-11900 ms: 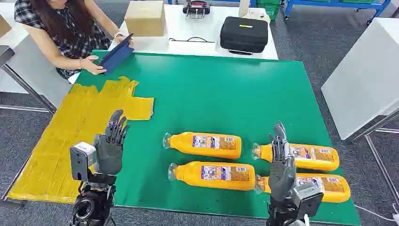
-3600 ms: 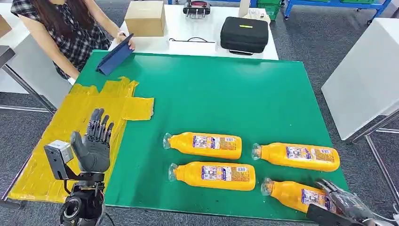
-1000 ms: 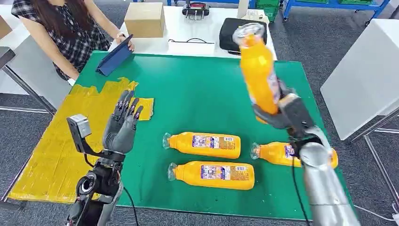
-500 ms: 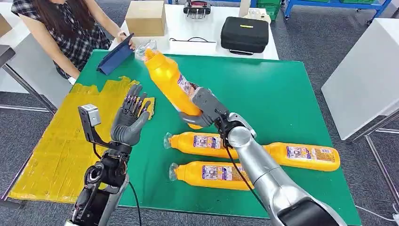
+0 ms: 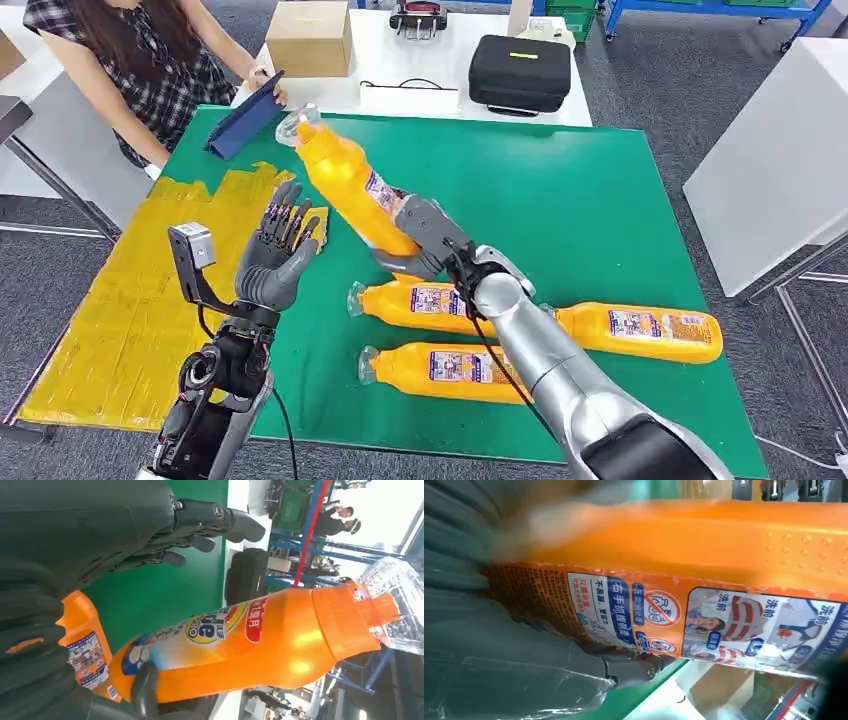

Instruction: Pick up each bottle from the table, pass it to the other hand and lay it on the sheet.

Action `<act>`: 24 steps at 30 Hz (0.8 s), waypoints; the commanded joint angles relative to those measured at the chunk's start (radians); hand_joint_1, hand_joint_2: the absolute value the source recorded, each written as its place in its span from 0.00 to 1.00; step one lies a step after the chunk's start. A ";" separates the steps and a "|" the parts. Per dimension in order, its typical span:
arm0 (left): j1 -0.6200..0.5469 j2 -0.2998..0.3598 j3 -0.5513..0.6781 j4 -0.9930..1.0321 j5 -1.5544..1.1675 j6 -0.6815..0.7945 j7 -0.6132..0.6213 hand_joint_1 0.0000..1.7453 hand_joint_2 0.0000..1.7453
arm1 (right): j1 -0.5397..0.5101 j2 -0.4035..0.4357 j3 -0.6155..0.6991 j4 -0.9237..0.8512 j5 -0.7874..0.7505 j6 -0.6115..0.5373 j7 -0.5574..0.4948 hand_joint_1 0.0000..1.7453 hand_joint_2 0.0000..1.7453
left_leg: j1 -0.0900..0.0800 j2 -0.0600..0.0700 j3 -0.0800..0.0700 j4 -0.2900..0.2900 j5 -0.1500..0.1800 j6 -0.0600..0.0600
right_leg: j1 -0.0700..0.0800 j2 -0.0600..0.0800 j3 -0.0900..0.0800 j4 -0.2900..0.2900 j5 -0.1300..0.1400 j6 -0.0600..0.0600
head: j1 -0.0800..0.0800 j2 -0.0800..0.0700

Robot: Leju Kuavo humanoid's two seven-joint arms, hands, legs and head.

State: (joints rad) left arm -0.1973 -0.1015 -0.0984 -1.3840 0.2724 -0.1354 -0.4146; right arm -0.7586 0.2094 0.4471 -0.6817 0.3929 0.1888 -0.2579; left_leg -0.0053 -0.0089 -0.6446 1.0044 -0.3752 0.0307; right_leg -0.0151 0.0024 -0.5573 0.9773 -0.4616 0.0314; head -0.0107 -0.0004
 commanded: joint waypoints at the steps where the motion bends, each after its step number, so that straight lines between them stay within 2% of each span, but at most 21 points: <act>1: 0.012 0.022 0.000 0.009 -0.005 0.014 0.002 0.00 1.00 | -0.022 0.043 0.113 0.077 0.010 0.014 -0.001 1.00 1.00 | 0.001 0.005 0.008 -0.001 -0.004 -0.003 | 0.001 0.004 0.007 -0.002 -0.002 -0.003 | 0.000 0.000; 6: -0.005 0.027 -0.020 0.023 -0.031 0.033 0.007 0.00 1.00 | -0.017 0.063 0.183 0.089 0.034 0.018 0.024 1.00 1.00 | 0.001 0.002 0.006 -0.001 -0.003 -0.003 | 0.001 0.001 0.006 -0.002 -0.002 -0.002 | 0.000 0.000; 7: -0.006 0.036 -0.034 0.013 -0.107 0.101 -0.003 0.00 1.00 | -0.033 0.076 0.296 0.083 0.127 0.029 0.036 1.00 1.00 | 0.001 0.001 0.004 0.000 -0.002 -0.002 | 0.001 0.001 0.004 -0.001 -0.002 -0.002 | 0.000 0.000; 9: 0.002 0.040 -0.039 -0.011 -0.108 0.114 0.011 0.00 1.00 | -0.022 0.112 0.356 0.055 0.158 0.030 0.078 1.00 1.00 | 0.001 0.004 0.003 0.000 -0.002 -0.002 | 0.001 0.004 0.001 0.000 -0.001 -0.002 | 0.000 0.000; 12: 0.015 0.053 -0.051 -0.025 -0.111 0.122 0.031 0.00 1.00 | -0.012 0.111 0.436 0.022 0.179 0.034 0.119 1.00 1.00 | 0.001 0.004 0.004 0.000 -0.003 -0.003 | 0.001 0.003 0.003 0.000 -0.002 -0.002 | 0.000 0.000; 18: -0.008 0.056 -0.087 0.010 -0.128 0.124 0.044 0.00 1.00 | -0.004 0.074 0.482 0.027 0.184 0.008 0.112 1.00 1.00 | 0.001 -0.001 0.003 0.000 -0.002 -0.002 | 0.001 -0.002 0.003 -0.001 -0.002 -0.002 | 0.000 0.000; 24: -0.055 0.050 -0.111 0.056 -0.150 0.146 0.052 0.00 1.00 | 0.003 0.088 0.510 0.035 0.183 0.021 0.112 1.00 1.00 | 0.002 -0.003 0.003 0.000 -0.001 -0.002 | 0.001 -0.004 0.003 -0.001 -0.002 -0.002 | 0.000 0.000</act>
State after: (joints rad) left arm -0.1414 -0.0630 -0.1327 -1.4172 0.1442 -0.0069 -0.3765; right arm -0.7528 0.2938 0.8156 -0.6699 0.5676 0.1888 -0.1347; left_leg -0.0049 -0.0086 -0.6449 1.0043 -0.3752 0.0307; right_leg -0.0154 0.0022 -0.5594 0.9769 -0.4620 0.0307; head -0.0107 -0.0004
